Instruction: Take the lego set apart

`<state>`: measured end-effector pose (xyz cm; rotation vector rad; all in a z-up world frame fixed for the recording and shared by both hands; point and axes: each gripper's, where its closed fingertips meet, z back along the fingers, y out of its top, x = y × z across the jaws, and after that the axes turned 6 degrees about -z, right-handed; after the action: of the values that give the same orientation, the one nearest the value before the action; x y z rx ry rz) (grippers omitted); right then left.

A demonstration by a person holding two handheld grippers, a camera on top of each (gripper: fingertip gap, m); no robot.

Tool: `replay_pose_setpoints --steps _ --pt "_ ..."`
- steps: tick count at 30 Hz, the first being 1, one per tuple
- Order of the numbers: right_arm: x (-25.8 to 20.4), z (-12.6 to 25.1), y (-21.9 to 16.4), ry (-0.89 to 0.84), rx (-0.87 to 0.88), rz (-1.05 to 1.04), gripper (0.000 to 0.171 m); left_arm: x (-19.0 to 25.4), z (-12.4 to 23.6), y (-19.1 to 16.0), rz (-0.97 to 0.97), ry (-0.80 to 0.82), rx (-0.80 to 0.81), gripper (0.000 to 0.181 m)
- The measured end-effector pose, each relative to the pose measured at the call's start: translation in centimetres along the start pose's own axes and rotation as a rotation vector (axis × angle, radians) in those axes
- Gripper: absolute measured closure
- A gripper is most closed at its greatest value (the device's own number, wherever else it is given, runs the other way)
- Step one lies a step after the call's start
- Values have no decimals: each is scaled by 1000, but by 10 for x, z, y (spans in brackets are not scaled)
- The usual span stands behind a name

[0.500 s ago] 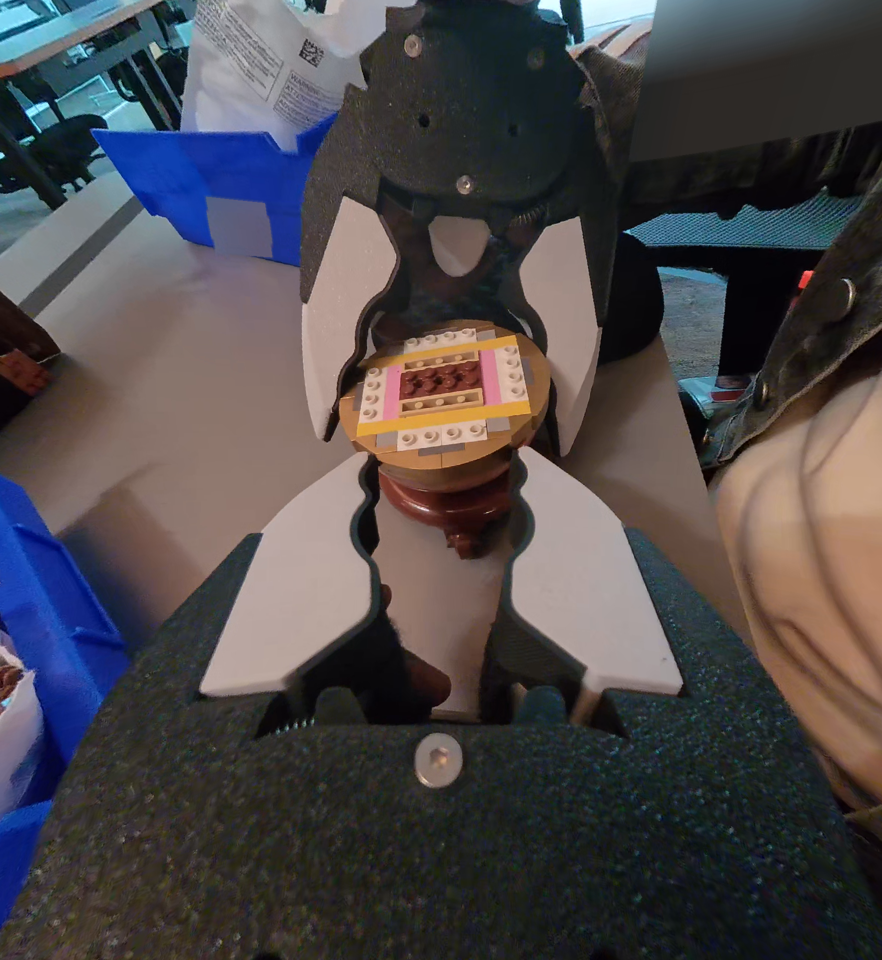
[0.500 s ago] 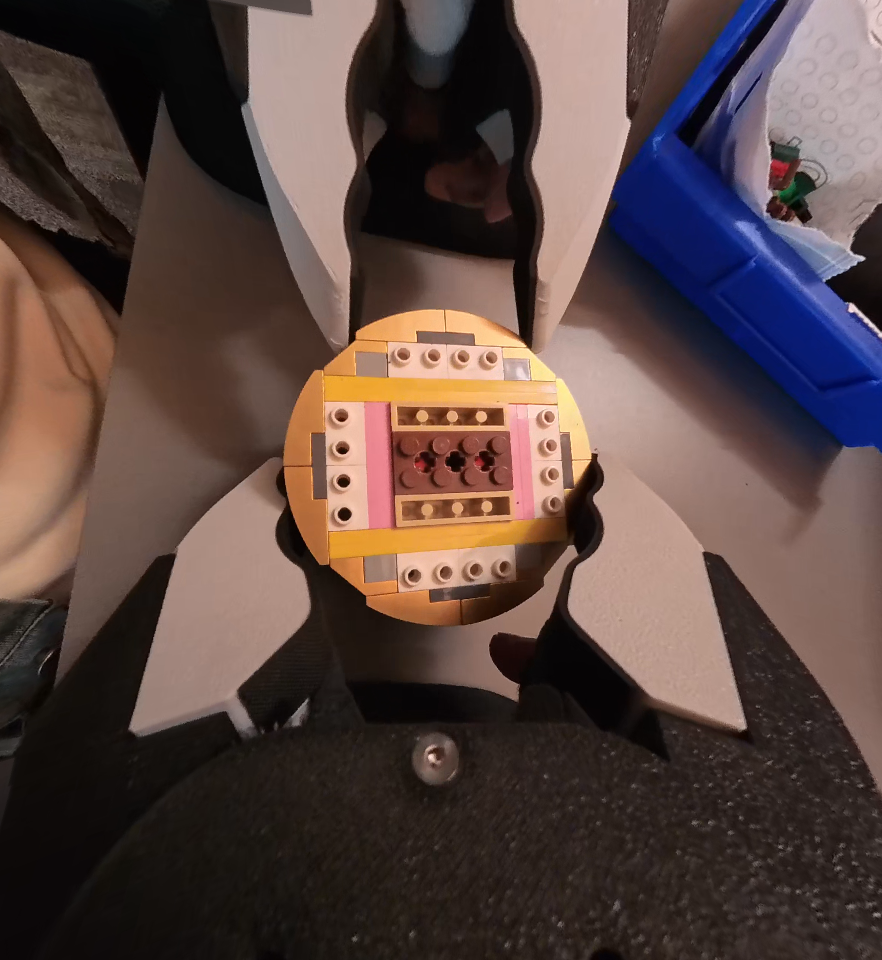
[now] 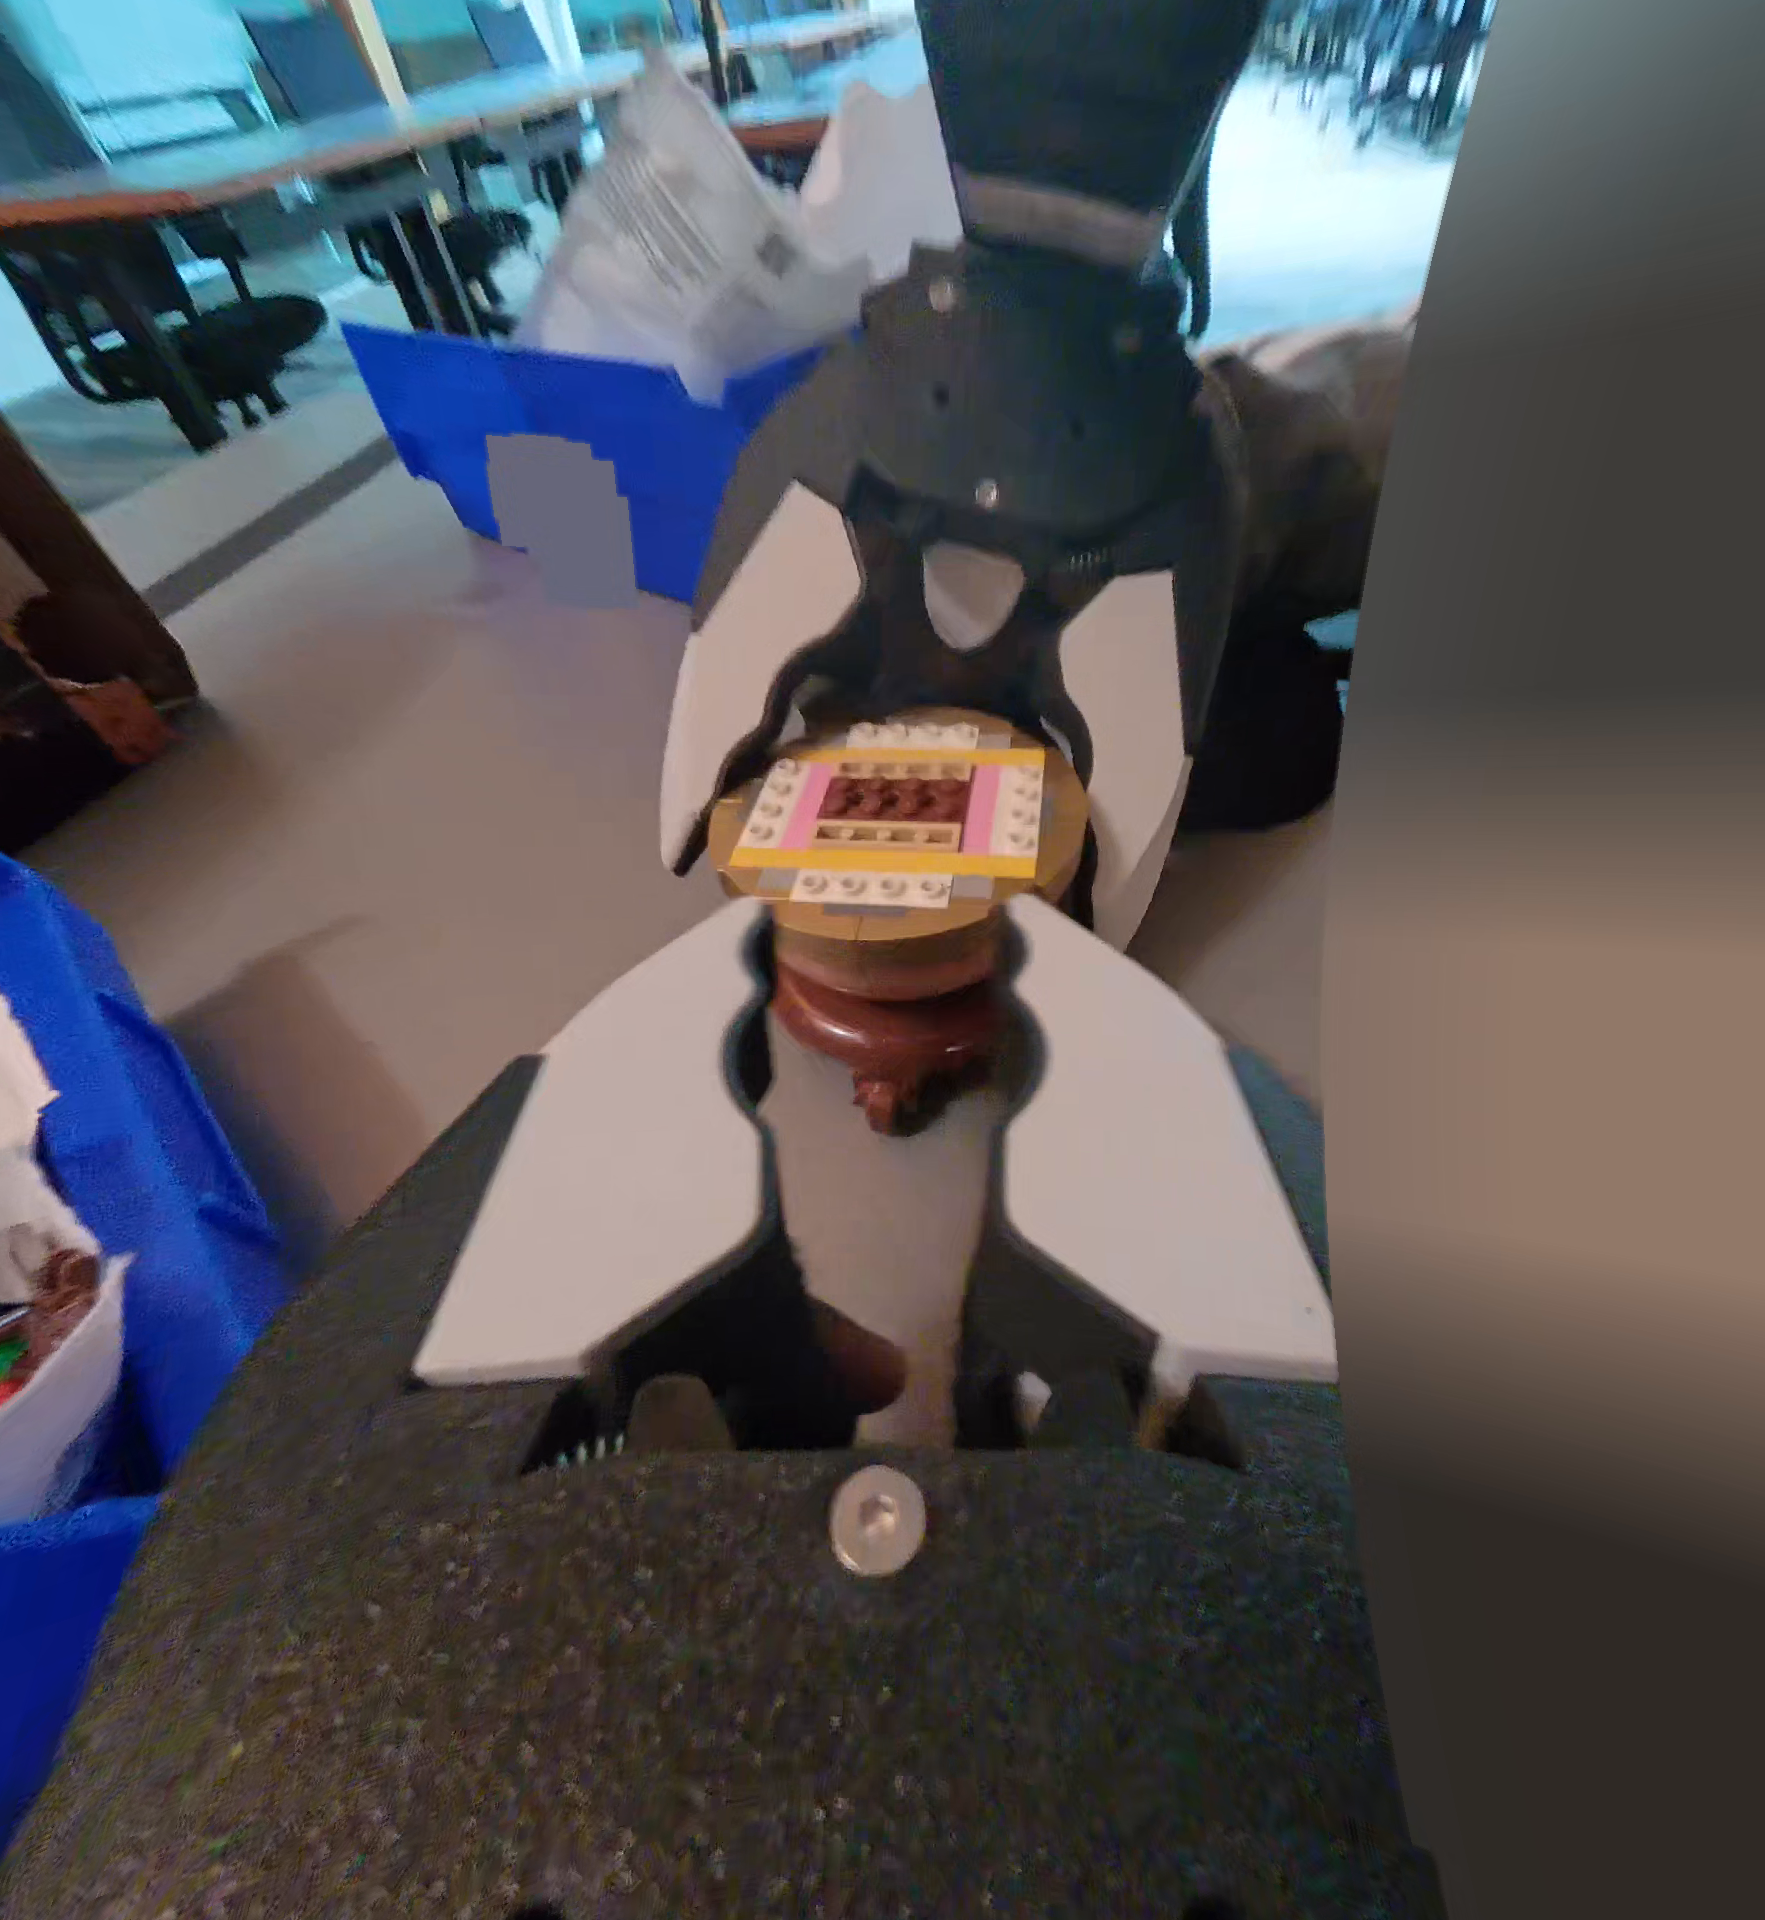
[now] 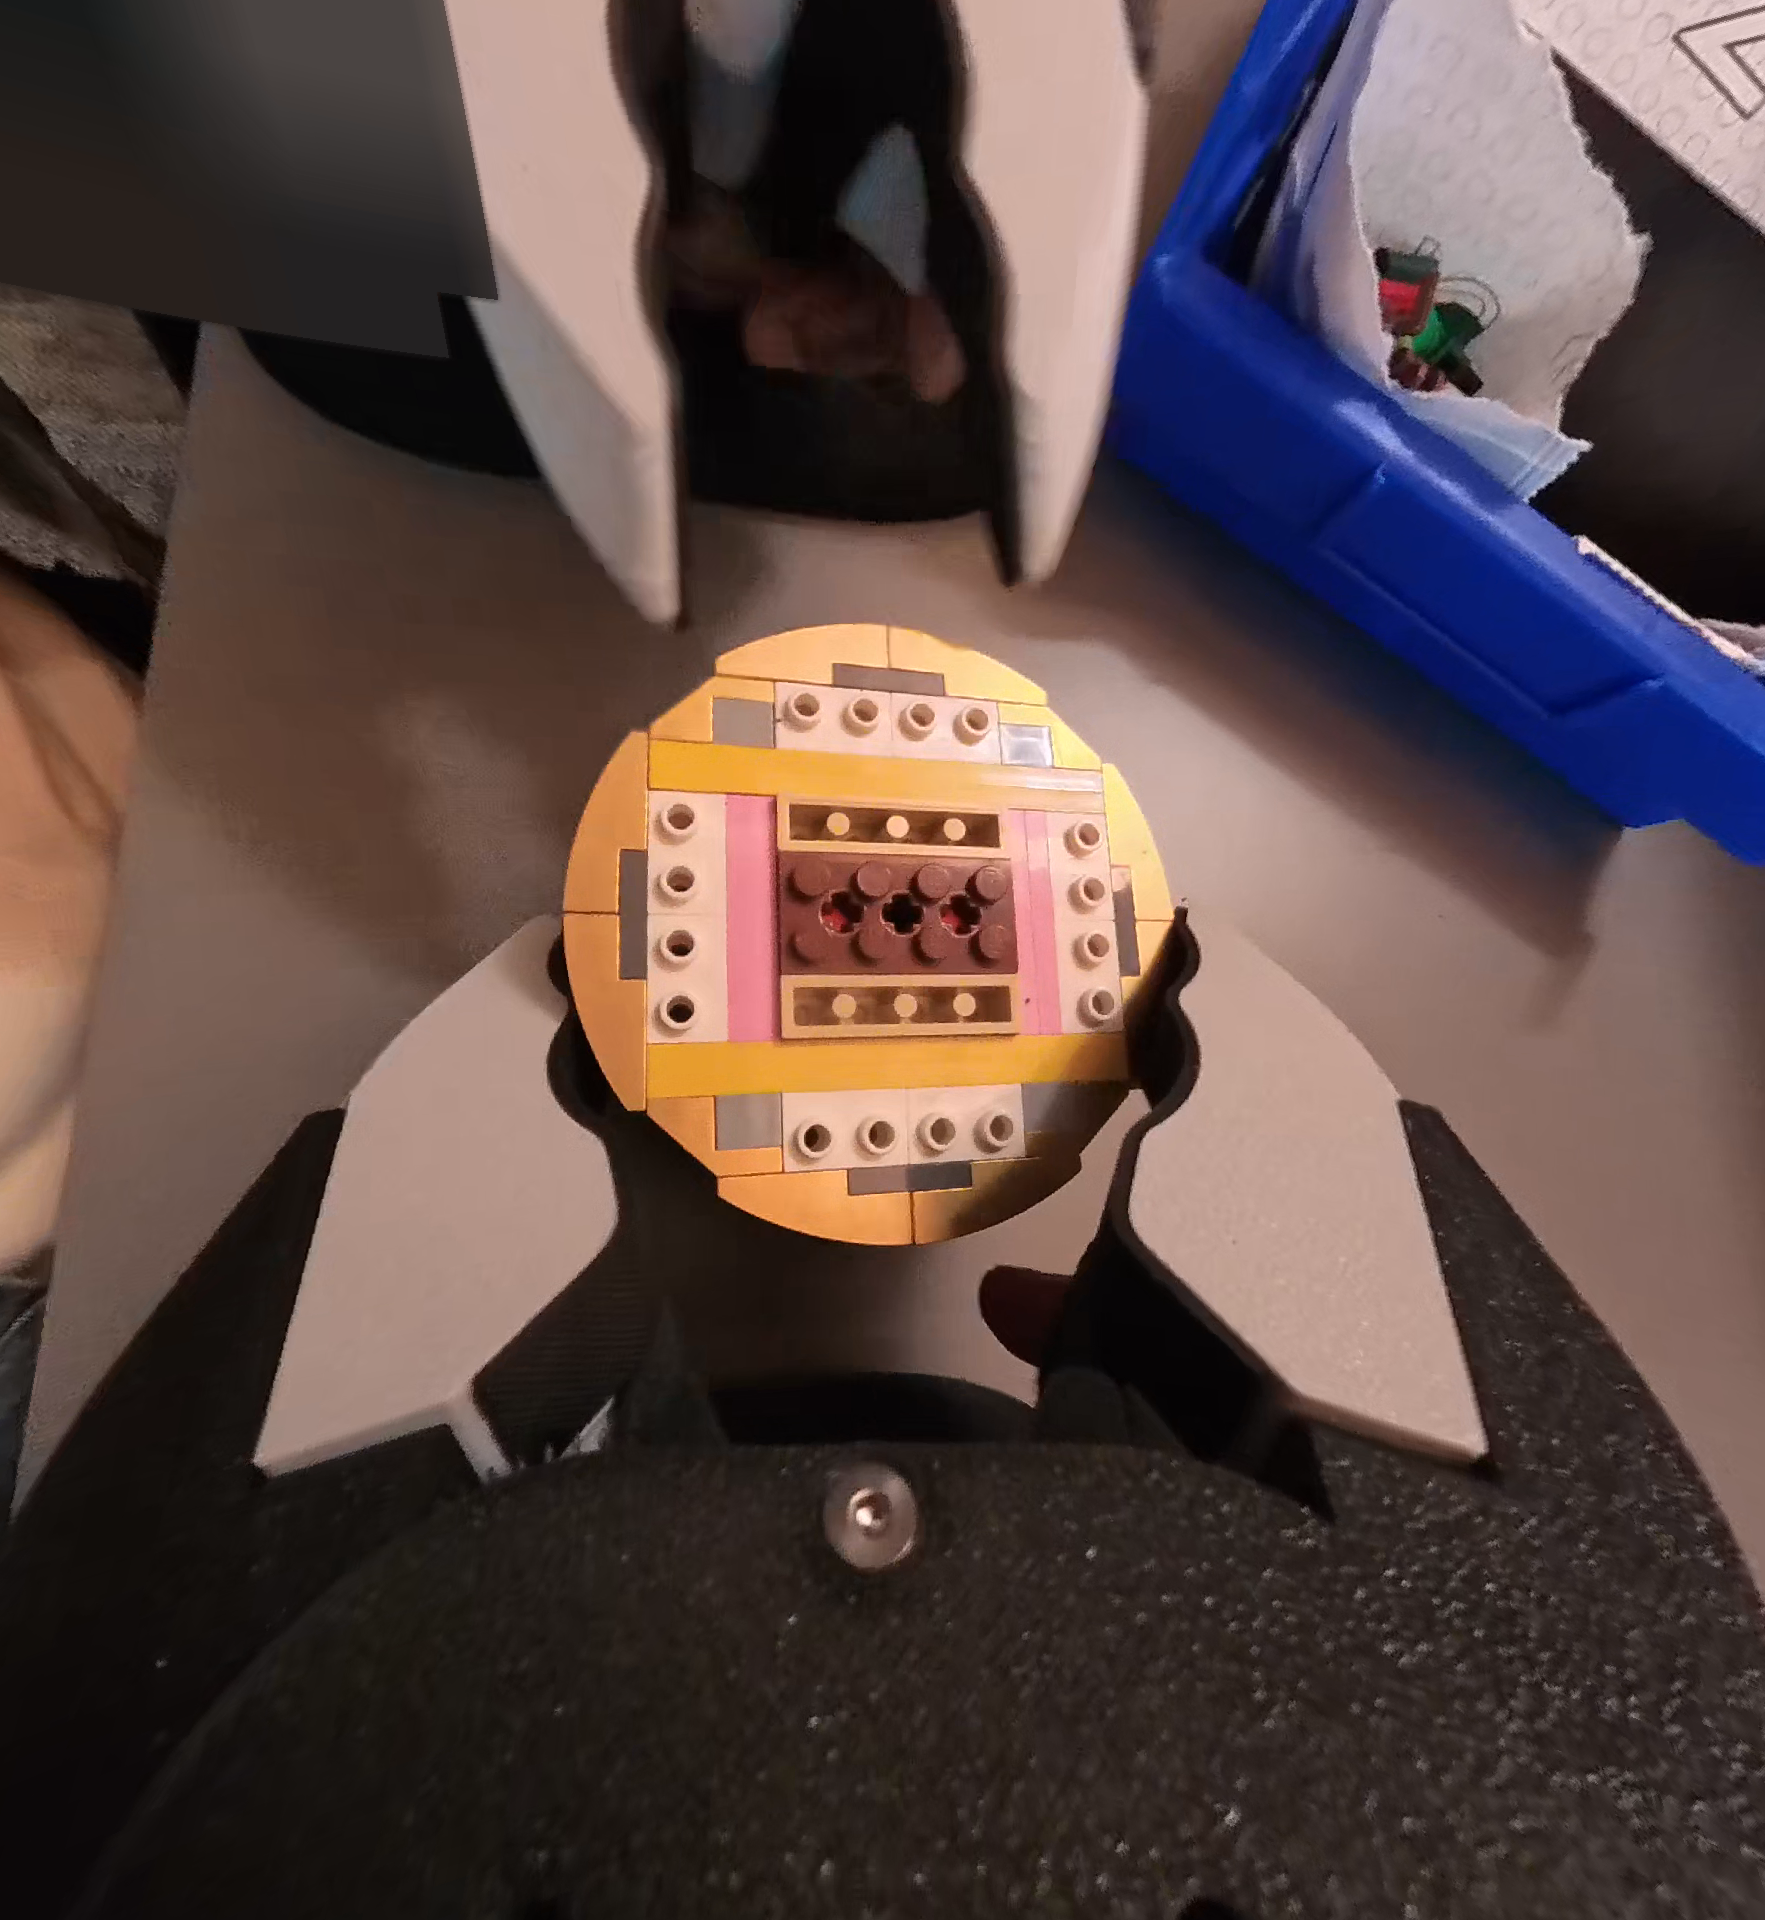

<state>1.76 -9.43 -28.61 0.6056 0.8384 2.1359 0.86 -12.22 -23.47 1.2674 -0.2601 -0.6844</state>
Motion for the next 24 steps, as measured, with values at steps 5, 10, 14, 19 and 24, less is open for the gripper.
replay_pose_setpoints --steps 5,10,14,19,24 --pt "-9 -1 1 68 -30 79 67 15 -11 -12 -16 -137 -95 114" --pt "-15 1 0 111 -54 134 67 13 -14 -14 -57 -104 -96 131" --pt "-15 3 -3 128 -94 157 67 13 -15 -14 -68 -89 -91 139" --pt "-17 9 3 216 -161 88 53 10 -15 -13 -61 -78 -79 171" --pt "-23 10 0 289 -219 160 67 14 -22 -23 -94 -87 -163 120"
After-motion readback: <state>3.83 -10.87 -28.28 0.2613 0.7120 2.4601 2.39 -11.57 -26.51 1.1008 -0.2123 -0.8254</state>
